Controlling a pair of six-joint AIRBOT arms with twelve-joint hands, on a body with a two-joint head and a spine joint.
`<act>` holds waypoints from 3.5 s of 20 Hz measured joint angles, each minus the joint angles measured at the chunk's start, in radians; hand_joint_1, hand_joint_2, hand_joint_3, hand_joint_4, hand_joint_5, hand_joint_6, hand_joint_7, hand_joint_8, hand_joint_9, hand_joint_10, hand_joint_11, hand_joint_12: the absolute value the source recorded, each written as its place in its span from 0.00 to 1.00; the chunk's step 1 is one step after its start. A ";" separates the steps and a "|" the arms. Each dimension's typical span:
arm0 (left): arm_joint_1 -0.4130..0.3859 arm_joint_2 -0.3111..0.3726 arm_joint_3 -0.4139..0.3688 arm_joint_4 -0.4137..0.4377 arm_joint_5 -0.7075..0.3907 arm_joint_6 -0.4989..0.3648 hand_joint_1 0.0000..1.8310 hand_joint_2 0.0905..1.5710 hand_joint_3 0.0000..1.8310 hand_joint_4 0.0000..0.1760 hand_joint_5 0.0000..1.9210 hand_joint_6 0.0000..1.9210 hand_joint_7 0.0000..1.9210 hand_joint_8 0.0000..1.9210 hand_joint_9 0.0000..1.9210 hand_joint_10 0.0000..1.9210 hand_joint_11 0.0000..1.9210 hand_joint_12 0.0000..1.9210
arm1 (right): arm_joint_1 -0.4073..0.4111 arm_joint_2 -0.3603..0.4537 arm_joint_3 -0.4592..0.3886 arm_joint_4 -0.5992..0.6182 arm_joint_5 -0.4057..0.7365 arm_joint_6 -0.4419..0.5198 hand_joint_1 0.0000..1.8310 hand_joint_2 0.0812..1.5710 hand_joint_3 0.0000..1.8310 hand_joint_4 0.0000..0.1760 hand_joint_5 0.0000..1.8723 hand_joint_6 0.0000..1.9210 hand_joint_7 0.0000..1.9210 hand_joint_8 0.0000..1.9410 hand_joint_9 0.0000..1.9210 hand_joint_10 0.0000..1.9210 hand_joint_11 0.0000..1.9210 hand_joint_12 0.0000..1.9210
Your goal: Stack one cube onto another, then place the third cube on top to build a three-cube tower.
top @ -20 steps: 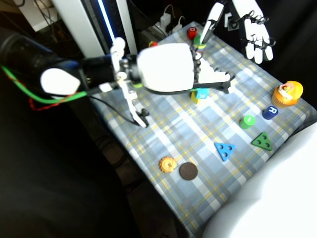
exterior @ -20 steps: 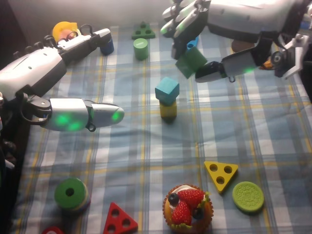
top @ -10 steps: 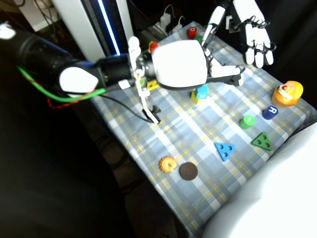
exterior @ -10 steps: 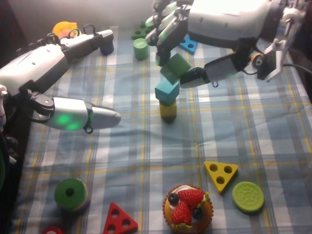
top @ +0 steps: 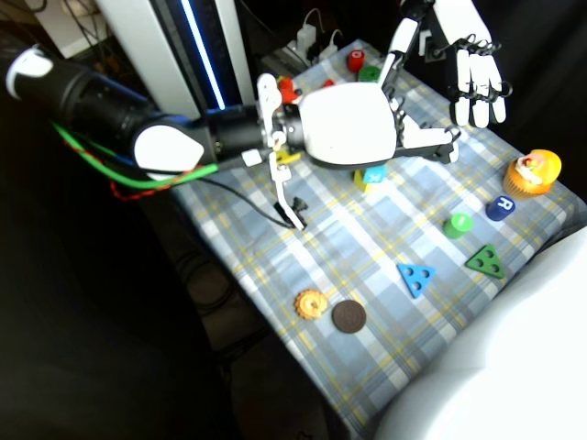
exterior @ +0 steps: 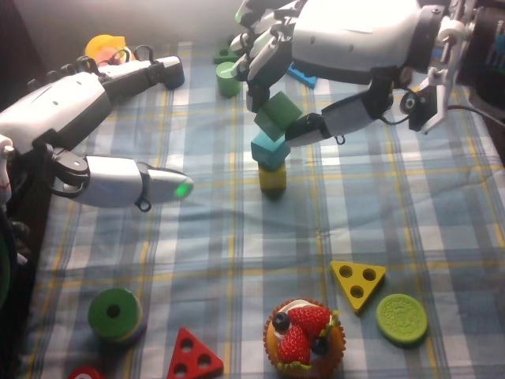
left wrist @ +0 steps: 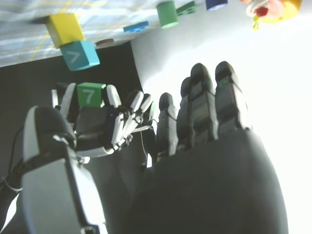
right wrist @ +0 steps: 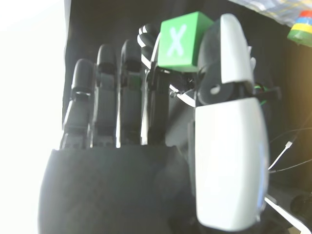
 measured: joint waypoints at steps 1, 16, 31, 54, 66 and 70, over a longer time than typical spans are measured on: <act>0.000 0.000 0.002 -0.001 0.001 0.000 0.48 0.55 0.00 0.99 0.10 0.00 0.08 0.00 0.11 0.00 0.01 0.06 | 0.000 -0.002 0.000 -0.003 0.000 0.000 0.65 0.64 0.00 0.00 0.62 0.36 0.45 0.01 0.34 0.01 0.00 0.61; -0.005 0.000 0.005 -0.025 -0.008 0.001 0.50 0.53 0.00 1.00 0.09 0.00 0.09 0.00 0.13 0.00 0.00 0.09 | 0.000 -0.008 0.010 -0.014 -0.033 0.000 0.65 0.65 0.00 0.00 0.60 0.38 0.43 0.00 0.36 0.01 0.01 0.74; -0.005 0.001 0.006 -0.032 -0.021 0.002 0.52 0.55 0.00 1.00 0.11 0.00 0.08 0.00 0.12 0.00 0.00 0.09 | 0.000 -0.012 0.010 -0.023 -0.047 0.000 0.62 0.65 0.00 0.00 0.60 0.39 0.41 0.00 0.36 0.01 0.04 0.67; -0.005 0.001 0.006 -0.032 -0.021 0.002 0.45 0.56 0.00 1.00 0.10 0.00 0.07 0.00 0.11 0.00 0.00 0.08 | 0.000 -0.012 0.007 -0.032 -0.051 0.005 0.57 0.53 0.00 0.05 0.41 0.00 0.34 0.00 0.36 0.00 0.08 0.74; 0.093 0.148 -0.070 0.205 -0.248 -0.515 0.41 0.50 0.00 0.94 0.08 0.00 0.07 0.00 0.04 0.01 0.00 0.09 | -0.133 0.333 -0.225 0.357 0.248 -0.163 0.45 0.45 0.00 0.44 0.06 0.00 0.07 0.00 0.05 0.01 0.02 0.02; 0.179 0.195 -0.062 0.267 -0.486 -0.803 0.40 0.48 0.00 0.95 0.02 0.00 0.06 0.00 0.06 0.01 0.00 0.00 | -0.354 0.430 -0.353 0.609 0.523 -0.309 0.49 0.58 0.00 0.00 0.13 0.00 0.17 0.00 0.16 0.01 0.09 0.07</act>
